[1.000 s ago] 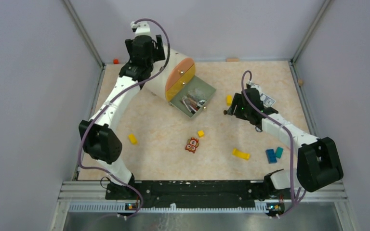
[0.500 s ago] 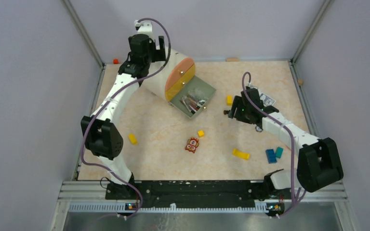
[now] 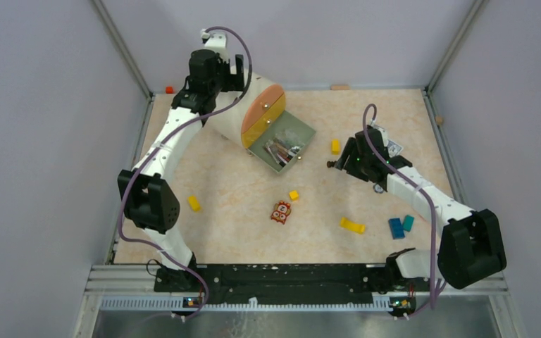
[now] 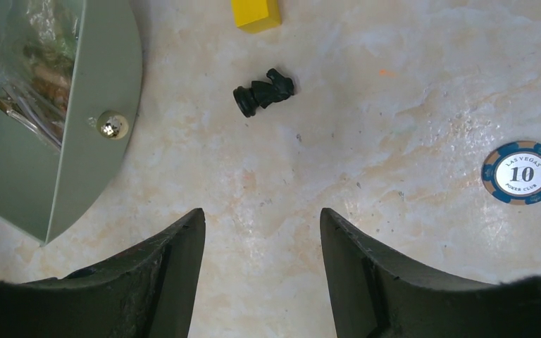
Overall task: Organize the makeup
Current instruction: Close the drawer in the storage box.
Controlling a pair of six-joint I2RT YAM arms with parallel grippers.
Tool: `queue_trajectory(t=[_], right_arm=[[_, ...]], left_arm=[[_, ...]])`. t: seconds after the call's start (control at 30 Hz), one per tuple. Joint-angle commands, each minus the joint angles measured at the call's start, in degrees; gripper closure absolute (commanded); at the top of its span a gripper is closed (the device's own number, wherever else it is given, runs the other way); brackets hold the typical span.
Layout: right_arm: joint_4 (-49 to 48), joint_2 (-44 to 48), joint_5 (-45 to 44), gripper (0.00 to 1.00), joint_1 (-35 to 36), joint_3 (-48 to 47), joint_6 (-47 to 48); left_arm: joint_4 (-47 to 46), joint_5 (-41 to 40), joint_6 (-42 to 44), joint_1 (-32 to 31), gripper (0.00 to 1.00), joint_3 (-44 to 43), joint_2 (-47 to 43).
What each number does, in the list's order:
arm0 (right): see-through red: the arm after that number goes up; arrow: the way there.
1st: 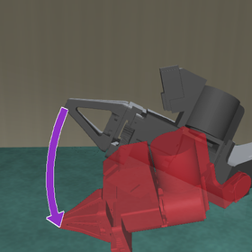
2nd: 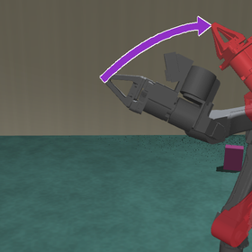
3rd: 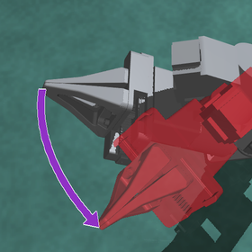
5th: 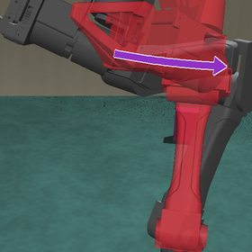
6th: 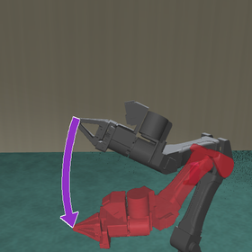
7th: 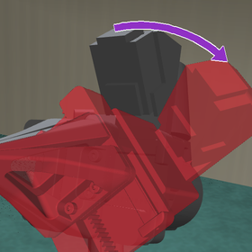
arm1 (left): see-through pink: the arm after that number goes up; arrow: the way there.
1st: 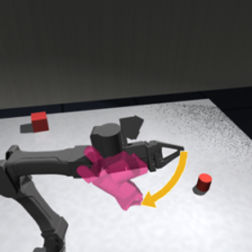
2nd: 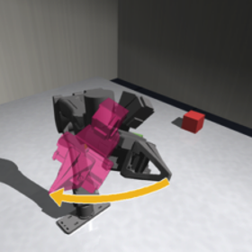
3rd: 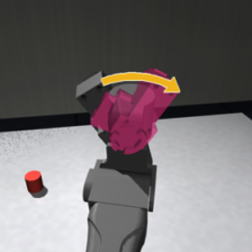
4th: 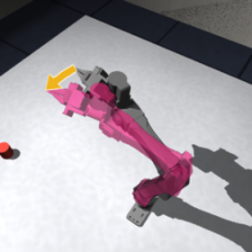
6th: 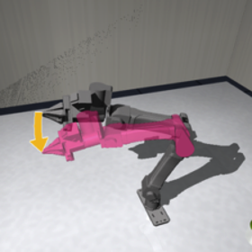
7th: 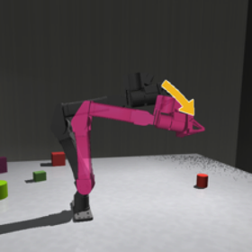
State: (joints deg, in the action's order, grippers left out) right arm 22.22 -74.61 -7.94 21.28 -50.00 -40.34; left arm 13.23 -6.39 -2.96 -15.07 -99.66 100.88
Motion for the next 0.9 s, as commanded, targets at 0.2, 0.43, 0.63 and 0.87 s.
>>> queue_trajectory(t=[0.2, 0.43, 0.63, 0.87], right_arm=[[-3.3, -0.1, -3.3, 0.40, 0.2, -3.2, 1.2], [-4.7, -3.3, -6.6, 0.39, 0.3, -4.0, -3.1], [-7.0, -9.4, -5.9, 0.38, 0.4, -7.6, -1.6], [-12.0, -12.5, -2.0, 0.38, 0.5, -9.0, -0.8]], left_arm=[[-2.1, 0.3, -1.6, 0.3, 0.01, -1.0, 0.3], [-10.0, -3.5, -10.2, 0.3, 0.01, 7.7, -5.5], [-8.3, -5.4, -14.5, 0.3, 0.01, 7.6, -6.2], [-3.8, -6.2, -15.2, 0.1, 0.01, 5.3, -5.0]])
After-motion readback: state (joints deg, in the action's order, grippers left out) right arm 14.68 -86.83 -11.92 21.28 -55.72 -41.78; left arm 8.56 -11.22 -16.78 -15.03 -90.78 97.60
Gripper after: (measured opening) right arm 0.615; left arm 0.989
